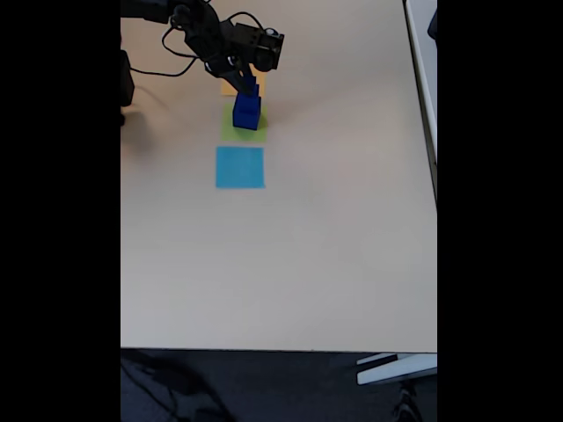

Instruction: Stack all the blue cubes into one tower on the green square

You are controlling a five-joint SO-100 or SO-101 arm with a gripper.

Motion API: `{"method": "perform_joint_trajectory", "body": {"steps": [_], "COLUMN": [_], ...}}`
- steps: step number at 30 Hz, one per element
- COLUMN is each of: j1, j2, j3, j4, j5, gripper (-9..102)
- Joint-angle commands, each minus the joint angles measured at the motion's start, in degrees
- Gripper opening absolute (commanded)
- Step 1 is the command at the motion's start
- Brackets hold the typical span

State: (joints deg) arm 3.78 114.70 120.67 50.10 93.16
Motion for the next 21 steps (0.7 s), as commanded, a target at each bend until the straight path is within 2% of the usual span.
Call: {"method": "perform_joint_trajectory", "body": {"steps": [1, 21], "j1": [-0.2, 0.4], "j2": [3.4, 3.6], "j3": [-0.1, 0.5], "j4": [-1.4, -2.4], "j5": [0.6, -0.1], "gripper": [0, 0]}}
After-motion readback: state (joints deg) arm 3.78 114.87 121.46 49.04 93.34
